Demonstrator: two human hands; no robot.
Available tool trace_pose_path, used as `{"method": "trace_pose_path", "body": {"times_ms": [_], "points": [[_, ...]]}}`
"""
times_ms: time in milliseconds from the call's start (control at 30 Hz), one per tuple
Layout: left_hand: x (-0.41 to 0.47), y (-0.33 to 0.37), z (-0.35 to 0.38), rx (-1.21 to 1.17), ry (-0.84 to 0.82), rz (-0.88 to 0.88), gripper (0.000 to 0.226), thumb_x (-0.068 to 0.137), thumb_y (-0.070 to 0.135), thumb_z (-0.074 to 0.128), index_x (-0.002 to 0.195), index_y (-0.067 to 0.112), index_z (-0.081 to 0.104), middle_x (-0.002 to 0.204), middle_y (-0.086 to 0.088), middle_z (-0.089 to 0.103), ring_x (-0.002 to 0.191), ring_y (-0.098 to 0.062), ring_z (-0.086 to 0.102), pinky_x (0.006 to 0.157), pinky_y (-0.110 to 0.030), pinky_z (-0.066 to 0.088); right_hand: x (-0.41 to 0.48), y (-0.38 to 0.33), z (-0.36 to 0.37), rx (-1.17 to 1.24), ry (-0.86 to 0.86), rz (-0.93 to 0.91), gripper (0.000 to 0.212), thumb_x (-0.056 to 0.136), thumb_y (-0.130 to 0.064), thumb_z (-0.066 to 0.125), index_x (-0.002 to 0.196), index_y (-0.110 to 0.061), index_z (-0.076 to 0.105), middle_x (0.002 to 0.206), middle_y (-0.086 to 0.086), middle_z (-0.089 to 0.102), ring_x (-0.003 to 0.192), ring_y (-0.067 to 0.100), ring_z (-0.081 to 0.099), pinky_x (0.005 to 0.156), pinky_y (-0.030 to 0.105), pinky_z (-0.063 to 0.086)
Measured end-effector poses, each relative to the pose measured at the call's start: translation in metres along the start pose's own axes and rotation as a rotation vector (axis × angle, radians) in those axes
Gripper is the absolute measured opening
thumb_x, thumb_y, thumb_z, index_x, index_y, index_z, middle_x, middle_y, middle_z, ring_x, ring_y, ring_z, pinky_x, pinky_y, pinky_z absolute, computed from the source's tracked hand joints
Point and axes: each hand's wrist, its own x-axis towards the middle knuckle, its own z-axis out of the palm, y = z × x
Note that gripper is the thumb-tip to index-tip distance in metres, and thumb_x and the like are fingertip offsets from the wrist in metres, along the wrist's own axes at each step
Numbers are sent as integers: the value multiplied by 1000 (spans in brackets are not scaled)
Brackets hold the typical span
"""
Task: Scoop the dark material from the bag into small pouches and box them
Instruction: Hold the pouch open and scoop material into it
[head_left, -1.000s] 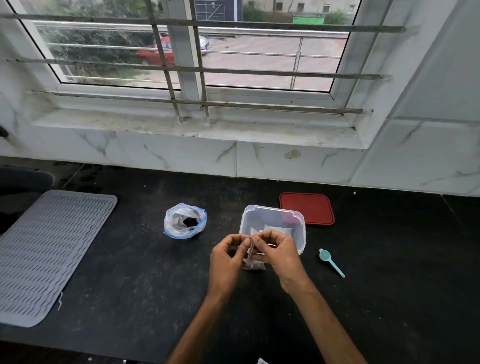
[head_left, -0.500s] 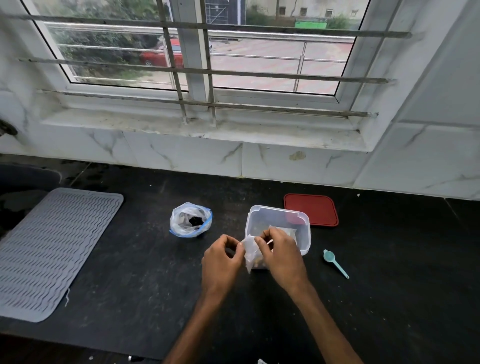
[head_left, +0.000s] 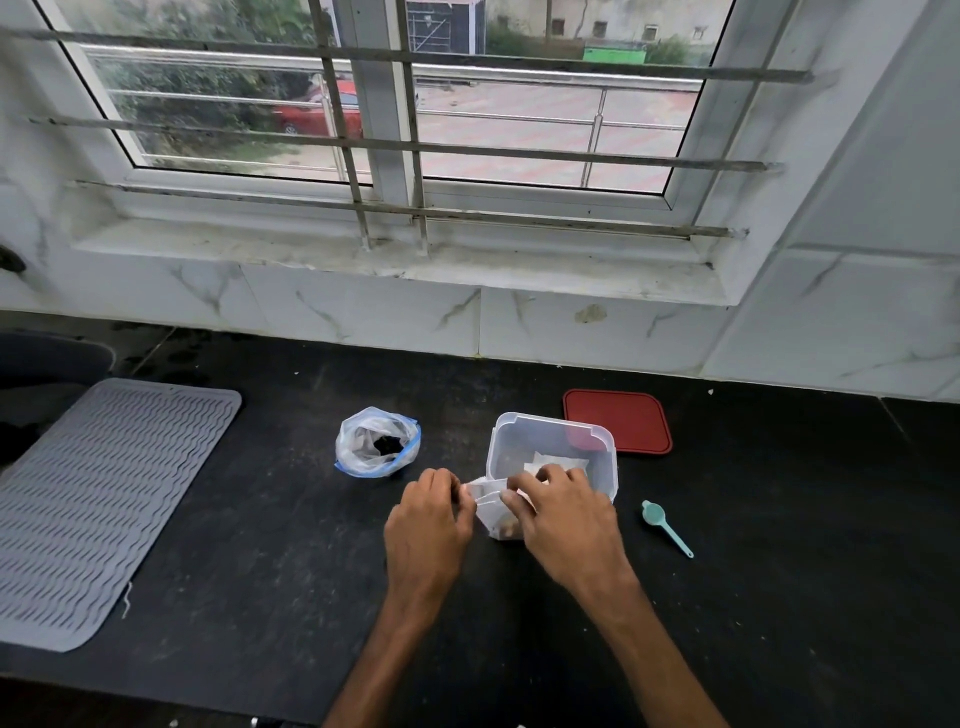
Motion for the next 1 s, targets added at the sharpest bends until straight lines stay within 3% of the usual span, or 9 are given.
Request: {"method": "trace_pose_path", "body": {"times_ms": [67, 200, 300, 400, 533, 633, 733, 833, 1000], "points": [[0, 0, 3, -21, -41, 52, 12, 94, 28, 57, 86, 20, 54, 86, 7, 54, 76, -13, 54, 61, -35, 51, 3, -3, -1, -29, 16, 3, 37, 102, -53, 34, 121, -35, 61, 127, -1, 57, 114, 21, 50, 88, 39, 47], [-1, 2, 5, -310, -152, 117, 11, 97, 31, 51, 103, 25, 58, 108, 15, 56, 96, -3, 56, 75, -22, 51, 2, -15, -1, 225, -54, -1, 33, 102, -45, 44, 121, -31, 66, 121, -4, 65, 106, 15, 58, 93, 36, 52], [-2, -2, 5, -267, -119, 159, 12, 96, 29, 53, 104, 24, 61, 116, 14, 61, 101, -1, 57, 86, -23, 50, 2, -14, 1, 143, -17, 115, 34, 102, -42, 42, 116, -28, 69, 112, -2, 70, 99, 17, 64, 87, 35, 52], [-4, 0, 8, -216, -116, 220, 19, 94, 28, 55, 111, 25, 63, 113, 13, 66, 98, -1, 58, 91, -29, 50, 5, -12, 1, 70, 14, 179, 31, 98, -42, 47, 108, -25, 72, 102, -2, 72, 93, 17, 66, 79, 32, 53], [-7, 1, 2, -461, -316, 186, 18, 97, 36, 57, 114, 33, 57, 107, 16, 67, 101, 0, 62, 95, -34, 51, 6, -14, -5, 176, -3, 174, 25, 92, -44, 62, 106, -27, 74, 98, -4, 74, 89, 12, 67, 78, 27, 52], [-7, -7, 0, -600, -405, 194, 55, 86, 46, 71, 132, 35, 43, 136, 19, 56, 126, 1, 52, 106, -25, 44, 6, -12, -8, 149, 10, 173, 25, 92, -43, 64, 109, -27, 73, 102, -2, 74, 93, 14, 68, 84, 32, 56], [-8, -7, 8, -479, -413, 283, 86, 75, 47, 80, 148, 29, 36, 150, 22, 42, 137, 7, 37, 118, -16, 17, 6, -12, -9, 153, 11, 170, 28, 93, -43, 63, 115, -27, 71, 108, -1, 73, 99, 15, 68, 88, 33, 54], [-11, -1, 16, -432, -288, 286, 70, 81, 30, 78, 143, 26, 46, 144, 16, 52, 130, 6, 46, 119, -17, 16, 5, -15, -8, 167, 3, 153, 28, 95, -42, 60, 114, -26, 71, 107, -2, 73, 97, 14, 68, 88, 30, 53], [-10, -5, 22, -287, -113, 341, 49, 76, 19, 82, 123, 19, 66, 121, 4, 70, 111, -6, 64, 110, -34, 38, 5, -13, -8, 223, -29, 168, 31, 95, -48, 58, 115, -27, 70, 109, -4, 73, 99, 12, 67, 91, 31, 51]]}}
